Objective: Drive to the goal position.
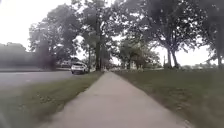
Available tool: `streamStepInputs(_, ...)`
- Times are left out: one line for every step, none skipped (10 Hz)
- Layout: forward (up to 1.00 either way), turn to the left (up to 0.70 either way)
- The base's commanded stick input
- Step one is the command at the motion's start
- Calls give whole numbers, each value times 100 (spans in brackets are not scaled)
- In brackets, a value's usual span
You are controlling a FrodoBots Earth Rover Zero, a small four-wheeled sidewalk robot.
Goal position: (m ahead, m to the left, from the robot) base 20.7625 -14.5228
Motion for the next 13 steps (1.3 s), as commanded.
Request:
streamStepInputs(100,0)
streamStepInputs(100,0)
streamStepInputs(100,3)
streamStepInputs(100,27)
streamStepInputs(100,30)
streamStepInputs(100,34)
streamStepInputs(100,37)
streamStepInputs(100,0)
streamStepInputs(100,0)
streamStepInputs(100,0)
streamStepInputs(100,0)
streamStepInputs(100,0)
streamStepInputs(100,0)
